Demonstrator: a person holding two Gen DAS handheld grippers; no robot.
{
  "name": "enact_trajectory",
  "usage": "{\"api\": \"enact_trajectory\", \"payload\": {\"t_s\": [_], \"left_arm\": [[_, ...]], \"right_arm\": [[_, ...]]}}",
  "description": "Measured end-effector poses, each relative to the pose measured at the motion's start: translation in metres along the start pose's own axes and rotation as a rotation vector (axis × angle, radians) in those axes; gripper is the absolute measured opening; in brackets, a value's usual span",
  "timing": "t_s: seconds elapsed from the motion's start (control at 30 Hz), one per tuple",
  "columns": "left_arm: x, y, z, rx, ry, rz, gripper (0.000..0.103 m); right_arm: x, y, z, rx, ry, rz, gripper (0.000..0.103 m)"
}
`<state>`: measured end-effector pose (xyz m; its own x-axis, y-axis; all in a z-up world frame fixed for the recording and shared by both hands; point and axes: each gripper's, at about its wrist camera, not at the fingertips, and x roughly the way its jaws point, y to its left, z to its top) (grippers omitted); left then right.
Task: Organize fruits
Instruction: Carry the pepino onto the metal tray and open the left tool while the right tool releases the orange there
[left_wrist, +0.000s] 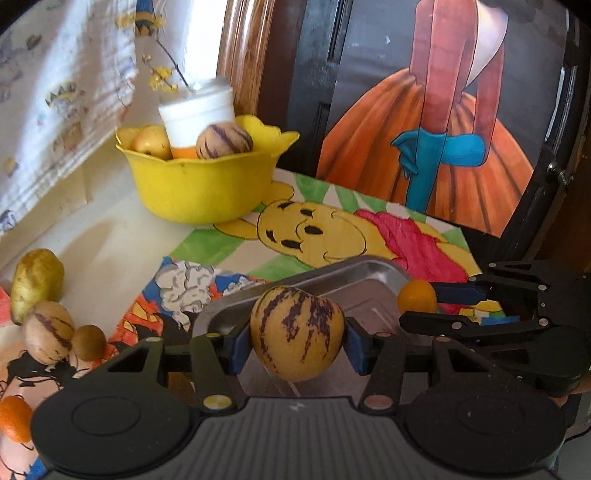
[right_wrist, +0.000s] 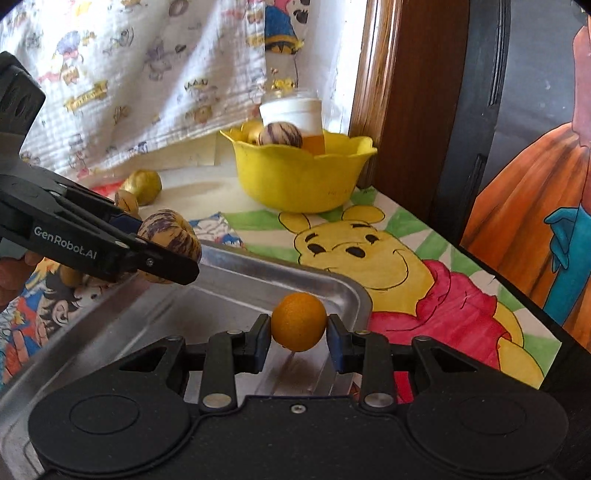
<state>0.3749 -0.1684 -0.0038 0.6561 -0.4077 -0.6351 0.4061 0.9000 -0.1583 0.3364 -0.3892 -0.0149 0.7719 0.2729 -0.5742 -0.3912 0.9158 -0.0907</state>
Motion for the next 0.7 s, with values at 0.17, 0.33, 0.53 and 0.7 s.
{"api": "enact_trajectory", "payload": {"t_s": [0.17, 0.33, 0.53, 0.7], "left_arm": [[0.012, 0.003, -0.001, -0.004, 0.023, 0.017, 0.056], [0.018, 0.004, -0.003, 0.005, 0.031, 0.029, 0.056], [0.022, 0.002, -0.001, 0.009, 0.044, 0.033, 0.057], [0.023, 0.002, -0.001, 0.012, 0.045, 0.034, 0.057]], "right_arm": [[0.008, -0.001, -0.002, 0.000, 0.012, 0.001, 0.035], [0.014, -0.001, -0.002, 0.003, 0.017, 0.003, 0.035], [0.016, 0.000, -0.002, -0.003, 0.012, 0.001, 0.035], [0.016, 0.001, -0.002, -0.005, 0.009, 0.000, 0.035]]}}
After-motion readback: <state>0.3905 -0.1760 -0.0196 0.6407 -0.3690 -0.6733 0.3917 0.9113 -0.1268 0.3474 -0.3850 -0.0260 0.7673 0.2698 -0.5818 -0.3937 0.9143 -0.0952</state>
